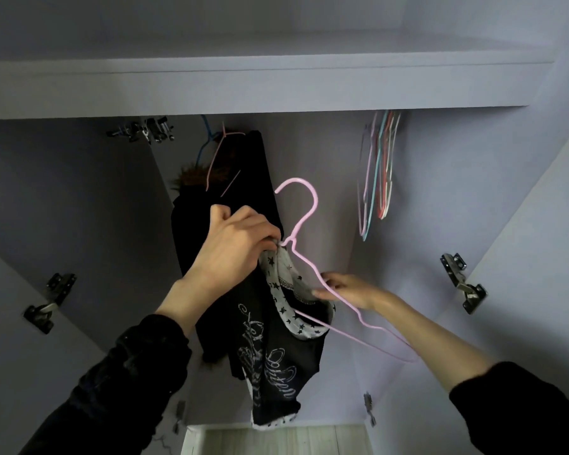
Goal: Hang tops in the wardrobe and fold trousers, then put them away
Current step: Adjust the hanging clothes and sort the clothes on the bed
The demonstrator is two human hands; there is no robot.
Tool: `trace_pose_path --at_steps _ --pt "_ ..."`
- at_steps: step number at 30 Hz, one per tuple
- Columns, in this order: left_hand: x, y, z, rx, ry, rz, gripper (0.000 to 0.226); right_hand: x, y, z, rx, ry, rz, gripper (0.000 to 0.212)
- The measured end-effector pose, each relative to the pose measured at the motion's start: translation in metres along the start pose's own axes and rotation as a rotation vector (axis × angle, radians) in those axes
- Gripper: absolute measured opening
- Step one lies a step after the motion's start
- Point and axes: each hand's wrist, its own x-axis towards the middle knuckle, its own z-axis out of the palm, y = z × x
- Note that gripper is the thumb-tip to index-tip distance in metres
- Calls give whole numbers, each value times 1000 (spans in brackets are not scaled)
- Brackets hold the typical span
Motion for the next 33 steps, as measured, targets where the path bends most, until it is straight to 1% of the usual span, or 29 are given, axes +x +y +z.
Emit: trace_pose_path --at_steps 1,2,3,4,6,8,9,10,12,14,16,17,19,23,26,28,31,33 --pt "-1 0 0 -19 6 1 8 5 -3 5 -55 -21 4 45" --pt "-2 0 0 -38 13 -2 7 11 -6 10 -118 -19 8 21" --pt "-4 -2 -1 -57 17 -9 7 13 -9 13 -180 -12 14 9" --pt "-6 -4 -1 -68 17 -16 7 17 -7 17 -231 5 31 18" --pt "-12 -10 -2 -71 11 -43 8 20 -3 18 -335 58 84 9" --pt "-22 -20 -5 -52 -1 -87 11 23 6 14 -386 171 172 23" --pt "-26 -24 -4 -40 -9 -103 11 22 12 9 -368 230 220 25" --pt "-32 -29 -4 -25 -18 -119 9 21 15 4 -325 267 264 23" --pt "-42 -37 1 -3 -49 -162 7 19 24 -9 -144 327 316 6" --pt "-51 -43 7 5 -71 -226 9 16 30 -20 134 377 363 20" --pt "-57 -47 14 22 -55 -282 11 11 37 -24 336 383 415 19" --pt "-57 -49 16 34 -38 -299 12 8 41 -25 386 374 449 15" --pt "-57 -53 20 65 -9 -324 16 4 46 -28 404 358 485 10" --pt "-58 -57 24 170 -45 -320 26 -2 43 -40 448 372 448 16" --pt "-62 -56 30 229 -104 -324 29 -6 34 -46 376 393 382 17" --pt "-62 -51 32 226 -113 -300 28 -7 23 -46 263 425 309 14" --pt "-54 -37 36 189 -91 -245 21 -4 -1 -42 55 410 228 20" --pt "-46 -26 38 153 -57 -224 14 -4 -18 -37 2 393 187 22"
